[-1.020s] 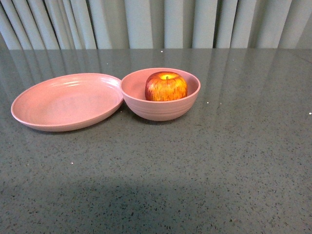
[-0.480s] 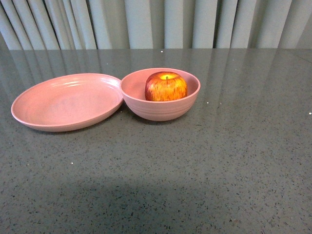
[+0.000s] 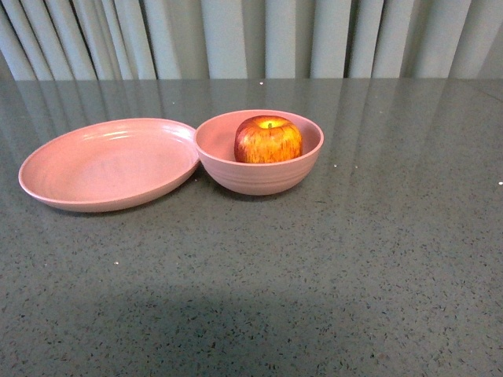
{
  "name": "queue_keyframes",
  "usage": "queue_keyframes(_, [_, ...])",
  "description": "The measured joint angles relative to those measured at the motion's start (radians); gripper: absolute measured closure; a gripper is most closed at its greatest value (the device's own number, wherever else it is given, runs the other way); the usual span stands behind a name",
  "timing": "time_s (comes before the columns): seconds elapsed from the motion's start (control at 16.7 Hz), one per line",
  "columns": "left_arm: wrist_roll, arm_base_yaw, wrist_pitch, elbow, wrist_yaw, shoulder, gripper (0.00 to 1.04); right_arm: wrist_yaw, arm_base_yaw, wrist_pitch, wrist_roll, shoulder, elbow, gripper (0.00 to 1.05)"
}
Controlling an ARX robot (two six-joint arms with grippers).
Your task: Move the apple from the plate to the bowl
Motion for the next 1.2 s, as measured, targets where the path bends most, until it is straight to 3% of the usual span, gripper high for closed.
queue_keyframes(0.06, [0.0,0.0,-0.087,-0.001,0.0,-0.082,1.04,0.0,0.0,0.0,0.0,0.0,0.0,0.07])
queue_keyframes(0.54, [0.003,0.0,-0.076,-0.001,0.0,-0.096,1.03,0.0,0.0,0.0,0.0,0.0,0.0,0.07])
queue_keyframes(0.78, [0.003,0.0,-0.076,-0.001,0.0,-0.096,0.67,0.0,0.0,0.0,0.0,0.0,0.0,0.07])
queue_keyframes(1.08, [0.003,0.0,-0.076,-0.001,0.0,-0.096,0.07,0.0,0.0,0.0,0.0,0.0,0.0,0.07])
queue_keyframes(1.2, [0.003,0.0,-0.076,-0.001,0.0,-0.096,0.07,0.0,0.0,0.0,0.0,0.0,0.0,0.07])
